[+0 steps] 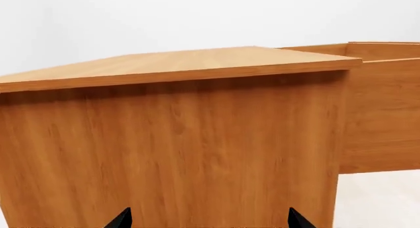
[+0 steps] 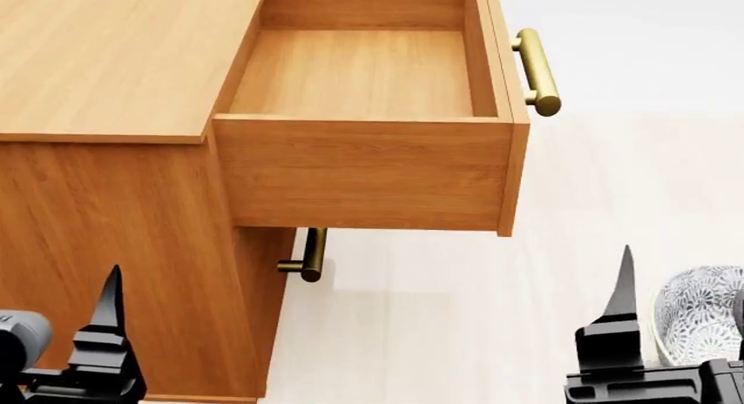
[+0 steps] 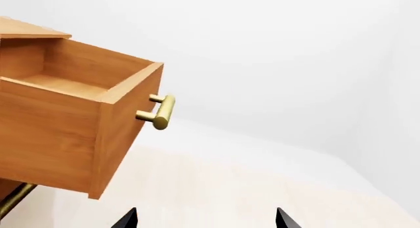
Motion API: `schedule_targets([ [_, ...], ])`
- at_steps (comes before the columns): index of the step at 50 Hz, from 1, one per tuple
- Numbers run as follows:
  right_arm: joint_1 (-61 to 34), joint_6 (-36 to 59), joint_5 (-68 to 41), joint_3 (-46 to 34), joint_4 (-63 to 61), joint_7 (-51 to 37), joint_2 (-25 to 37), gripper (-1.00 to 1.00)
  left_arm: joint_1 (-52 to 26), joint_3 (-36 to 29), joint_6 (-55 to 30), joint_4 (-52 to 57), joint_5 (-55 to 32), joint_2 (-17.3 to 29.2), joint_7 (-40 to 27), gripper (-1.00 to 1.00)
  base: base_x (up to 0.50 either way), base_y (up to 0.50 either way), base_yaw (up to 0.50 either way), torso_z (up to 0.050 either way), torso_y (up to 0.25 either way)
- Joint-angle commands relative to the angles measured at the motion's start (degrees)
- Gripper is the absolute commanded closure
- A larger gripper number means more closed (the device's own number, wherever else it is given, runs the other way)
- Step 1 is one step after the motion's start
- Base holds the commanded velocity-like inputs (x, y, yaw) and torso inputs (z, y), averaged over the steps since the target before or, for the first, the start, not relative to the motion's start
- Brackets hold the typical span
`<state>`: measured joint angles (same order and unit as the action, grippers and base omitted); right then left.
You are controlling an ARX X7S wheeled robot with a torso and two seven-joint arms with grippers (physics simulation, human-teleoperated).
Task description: Put the bowl on top of the cabinet.
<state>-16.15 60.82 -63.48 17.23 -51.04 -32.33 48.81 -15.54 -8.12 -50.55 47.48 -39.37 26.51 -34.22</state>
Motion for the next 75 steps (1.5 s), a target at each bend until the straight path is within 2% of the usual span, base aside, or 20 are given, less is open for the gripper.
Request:
schedule_targets([
  [1, 8.5, -4.7, 7.0, 4.1, 2.8, 6.4, 2.2, -1.00, 0.0, -0.6, 1.2, -1.6, 0.7, 0.2, 0.6, -1.00, 0.00, 0.00, 0.00, 0.000, 0.000],
  [9, 11.3, -4.9, 7.3, 7.0, 4.4, 9.0, 4.3, -1.00, 1.2, -0.7, 2.6, -2.3, 1.3, 0.5, 1.2, -1.00, 0.00, 0.00, 0.00, 0.000, 0.000],
  [14, 14.9, -5.1, 5.0, 13.3, 5.6, 14.5, 6.4, -1.00, 1.5, -0.1, 2.9, -2.7, 1.1, 0.8, 1.2, -1.00, 0.00, 0.00, 0.00, 0.000, 0.000],
  [32, 11.2, -2.7, 2.1, 11.4, 9.9, 12.7, 8.0, -1.00, 2.1, -1.8, 3.8, -3.3, 2.6, 1.2, 1.4, -1.00, 0.00, 0.00, 0.00, 0.000, 0.000],
  [39, 1.3, 2.5, -3.8, 5.1, 17.6, 7.5, 9.6, -1.00, 2.5, -2.3, 4.6, -4.2, 3.1, 1.2, 1.5, -1.00, 0.00, 0.00, 0.00, 0.000, 0.000],
  [45, -2.9, 3.3, -1.1, -2.3, 21.9, 7.8, 10.2, -1.00, 2.7, -2.6, 4.4, -3.6, 3.3, 1.5, 1.3, -1.00, 0.00, 0.00, 0.00, 0.000, 0.000],
  [49, -15.1, 8.5, -1.7, -10.2, 28.1, 6.4, 10.2, -1.00, 2.9, -4.0, 6.0, -5.3, 5.9, 1.5, 1.3, -1.00, 0.00, 0.00, 0.00, 0.000, 0.000],
  [56, -24.4, 11.4, 2.3, -19.6, 35.1, 6.8, 7.7, -1.00, 3.0, -4.7, 7.8, -7.9, 6.7, 1.1, 2.4, -1.00, 0.00, 0.00, 0.00, 0.000, 0.000],
  [75, -30.7, 7.8, 11.8, -31.0, 49.6, 11.0, 2.1, -1.00, 3.2, -4.5, 9.3, -10.3, 6.7, 1.2, 3.1, -1.00, 0.00, 0.00, 0.00, 0.000, 0.000],
])
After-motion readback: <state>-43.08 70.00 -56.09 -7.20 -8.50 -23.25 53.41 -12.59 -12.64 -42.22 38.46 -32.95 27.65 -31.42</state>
